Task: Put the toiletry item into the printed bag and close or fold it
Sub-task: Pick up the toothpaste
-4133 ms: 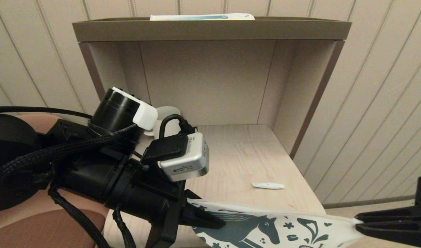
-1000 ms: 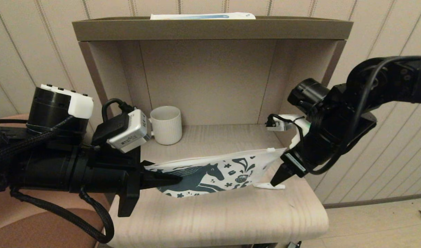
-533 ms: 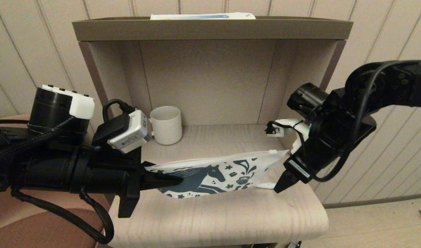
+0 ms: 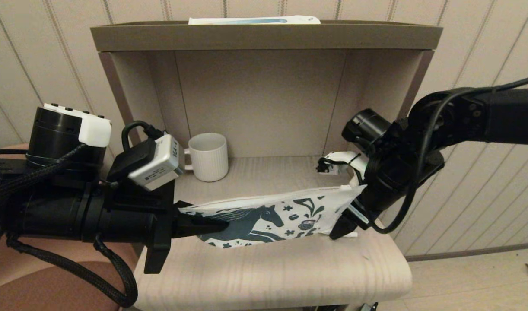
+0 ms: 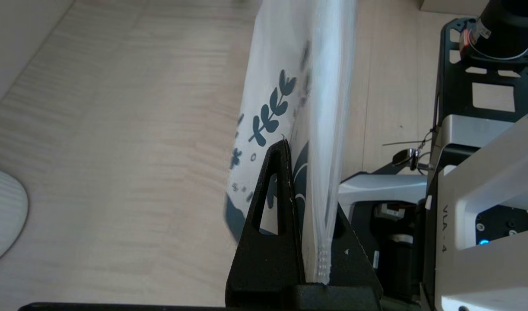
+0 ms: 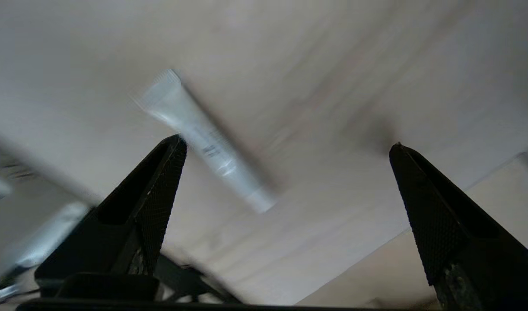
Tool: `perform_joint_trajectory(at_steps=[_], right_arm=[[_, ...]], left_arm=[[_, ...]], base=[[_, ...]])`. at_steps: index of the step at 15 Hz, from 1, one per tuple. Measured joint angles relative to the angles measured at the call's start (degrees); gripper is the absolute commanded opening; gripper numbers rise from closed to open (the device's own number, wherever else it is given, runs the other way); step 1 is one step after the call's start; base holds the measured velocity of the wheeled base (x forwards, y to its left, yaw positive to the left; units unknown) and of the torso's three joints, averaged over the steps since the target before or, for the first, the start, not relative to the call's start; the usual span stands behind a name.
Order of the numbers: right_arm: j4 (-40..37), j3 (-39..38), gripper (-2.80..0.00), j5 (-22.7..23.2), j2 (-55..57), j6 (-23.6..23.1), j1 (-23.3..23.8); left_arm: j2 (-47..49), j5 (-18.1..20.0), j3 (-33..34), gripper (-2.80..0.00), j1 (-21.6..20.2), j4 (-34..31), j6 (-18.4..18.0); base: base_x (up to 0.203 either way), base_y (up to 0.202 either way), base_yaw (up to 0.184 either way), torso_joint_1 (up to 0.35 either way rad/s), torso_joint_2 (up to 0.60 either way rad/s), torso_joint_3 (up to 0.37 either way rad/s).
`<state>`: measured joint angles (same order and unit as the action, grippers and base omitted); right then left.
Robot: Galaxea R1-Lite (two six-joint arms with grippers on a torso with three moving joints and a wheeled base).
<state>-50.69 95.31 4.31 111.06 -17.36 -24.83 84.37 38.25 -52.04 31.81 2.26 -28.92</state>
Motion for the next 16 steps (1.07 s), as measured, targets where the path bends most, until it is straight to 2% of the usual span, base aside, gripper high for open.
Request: perform_joint_trajectory(at_steps=[6,16], right_arm=[[5.6,-0.6,0.0,-2.3,1.9,-0.5,-0.2],[5.3,-3.1,0.0,-2.2,2.1,0.2,-0.1]], left_arm=[[-0.5,0.2,0.1,-2.8,0.0,0.0,0.1],[-0.5,0.1,0.5,-2.8,0.1,0.3,0.0]], base=[[0.0,0.0,0.0,0.0,0.0,0.0],[0.0,0.0,0.0,0.0,0.0,0.0]])
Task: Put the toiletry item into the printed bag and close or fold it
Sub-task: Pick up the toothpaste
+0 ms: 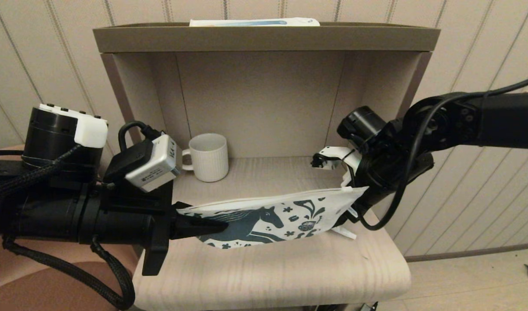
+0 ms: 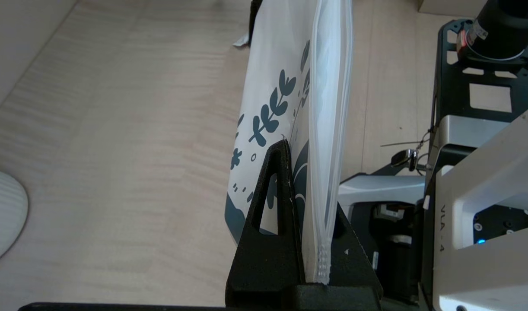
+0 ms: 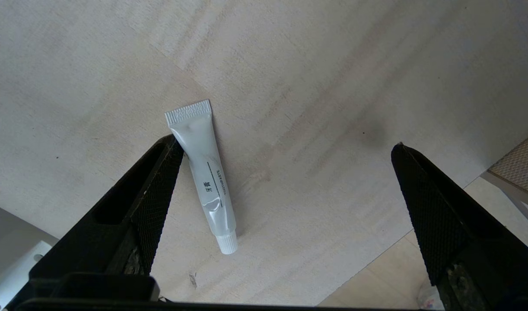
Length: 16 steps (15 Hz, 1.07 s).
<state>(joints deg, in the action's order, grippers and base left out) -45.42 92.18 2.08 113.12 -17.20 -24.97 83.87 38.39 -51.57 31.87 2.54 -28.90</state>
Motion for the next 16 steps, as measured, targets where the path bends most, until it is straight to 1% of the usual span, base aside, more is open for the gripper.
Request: perform_joint_trajectory(at_steps=[4,5,8,11,16], right_arm=[[0.2,-1.7,0.0,0.8,-0.2,0.1,0.0],[0.0,-1.7,-2.8,1.2,-0.3,0.2,-0.1],[-0.6,-1.9,-2.8,1.7,-1.1,0.1,-0.5],[-3.0,-1.8,-2.8,2.7,-2.1,0.3,-0.9],[-3.1,-2.1,-2.8,2.9,-3.1,0.4,-1.0]], left_arm=[[0.0,0.0,0.1,-2.8,0.0,0.1,0.0],[0.0,0.0,0.1,-2.8,0.0,0.1,0.0],[0.0,0.0,-0.1,-2.8,0.0,0.1,0.0],[0.0,0.0,-0.1,-2.8,0.0,0.2,0.0],[0.0,0.0,-0.1,-2.8,0.0,0.2,0.0]], base=[[0.0,0.0,0.0,0.0,0.0,0.0],[0.0,0.0,0.0,0.0,0.0,0.0],[0.0,0.0,0.0,0.0,0.0,0.0],[0.0,0.0,0.0,0.0,0.0,0.0],[0.0,0.0,0.0,0.0,0.0,0.0]])
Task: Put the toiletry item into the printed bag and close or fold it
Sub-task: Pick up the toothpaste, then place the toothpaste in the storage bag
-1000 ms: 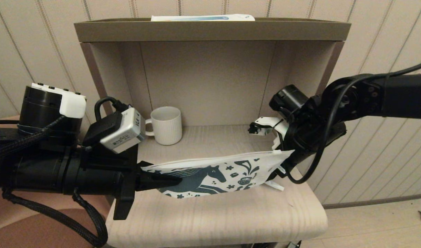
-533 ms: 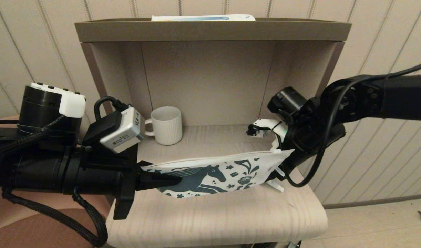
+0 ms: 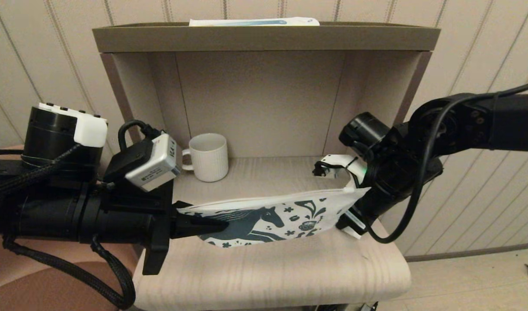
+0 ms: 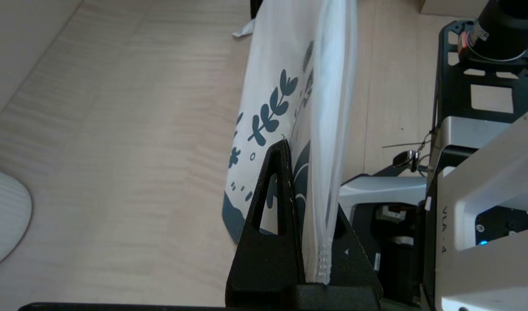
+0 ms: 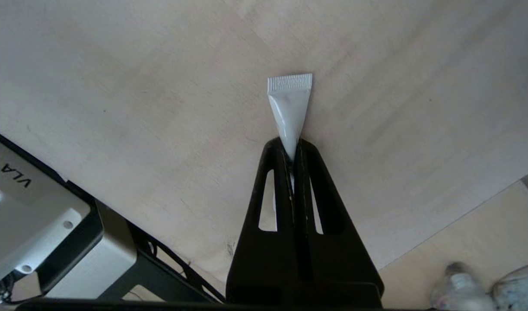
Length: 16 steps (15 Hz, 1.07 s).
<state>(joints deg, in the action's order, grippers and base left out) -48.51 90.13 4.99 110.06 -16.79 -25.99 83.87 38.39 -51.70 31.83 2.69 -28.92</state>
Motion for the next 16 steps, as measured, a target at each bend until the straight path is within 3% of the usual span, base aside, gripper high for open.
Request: perform_joint_trajectory(at_steps=[8,14,16], right_arm=[[0.0,1.3,-2.8,0.0,-5.0,0.4,1.3],[0.0,3.7,-2.8,0.0,-15.3,0.6,1.9],[0.0,5.4,-2.8,0.1,-18.3,0.5,1.4]], left_arm=[[0.2,0.0,0.2,-2.8,0.0,0.0,-0.1],[2.6,-0.2,1.5,-2.8,0.7,-0.3,-4.0],[3.9,-2.5,0.6,-2.8,2.6,-1.4,-6.3]], base=[[0.0,0.0,0.0,0.0,0.0,0.0],[0.0,0.0,0.0,0.0,0.0,0.0],[0.0,0.0,0.0,0.0,0.0,0.0]])
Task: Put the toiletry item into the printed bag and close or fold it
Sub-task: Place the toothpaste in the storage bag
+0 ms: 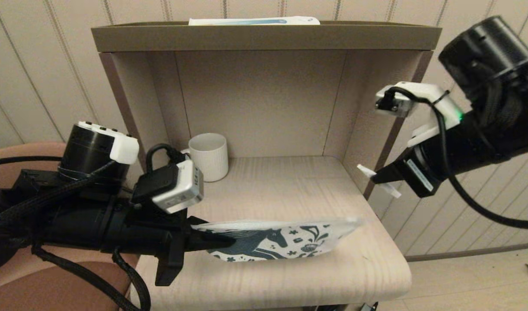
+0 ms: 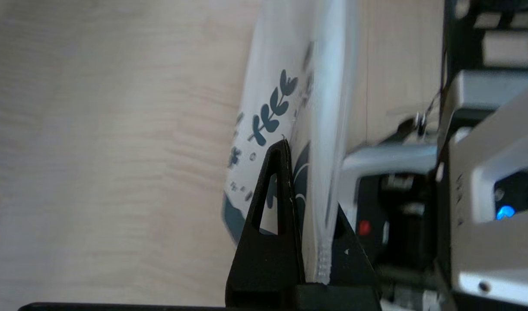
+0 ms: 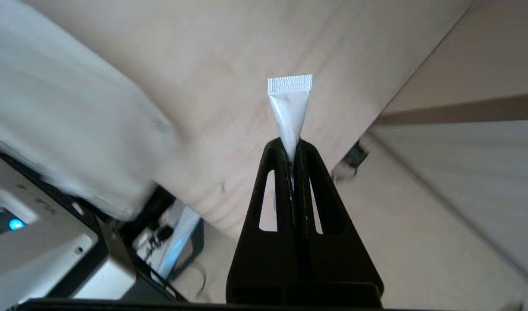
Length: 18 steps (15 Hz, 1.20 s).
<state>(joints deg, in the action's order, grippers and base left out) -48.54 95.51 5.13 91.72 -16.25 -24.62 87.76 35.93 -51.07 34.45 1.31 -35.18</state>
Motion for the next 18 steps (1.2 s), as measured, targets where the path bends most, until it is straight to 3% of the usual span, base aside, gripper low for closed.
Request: perform_joint_trajectory(at_steps=[2,7,10,18], right_arm=[[-0.1,1.2,-2.8,1.9,-2.1,-0.2,-1.7],[0.0,4.0,-2.8,13.8,-2.4,-2.1,-6.0],[0.1,4.5,-2.8,17.7,-0.4,-2.9,-9.3],[0.8,1.4,-2.8,19.3,-1.6,-4.4,-17.5]], left_arm=[[0.9,-3.5,-0.8,-2.8,2.4,-2.0,-1.2],[2.3,-8.2,-1.6,-2.8,8.3,-2.5,-1.4],[2.4,-8.6,-2.0,-2.8,9.0,-2.2,-1.3],[0.7,-8.3,-2.9,-2.8,8.8,-0.1,-0.6]], base=[[0.0,0.0,0.0,0.0,0.0,0.0],[0.0,0.0,0.0,0.0,0.0,0.0],[0.0,0.0,0.0,0.0,0.0,0.0],[0.0,0.0,0.0,0.0,0.0,0.0]])
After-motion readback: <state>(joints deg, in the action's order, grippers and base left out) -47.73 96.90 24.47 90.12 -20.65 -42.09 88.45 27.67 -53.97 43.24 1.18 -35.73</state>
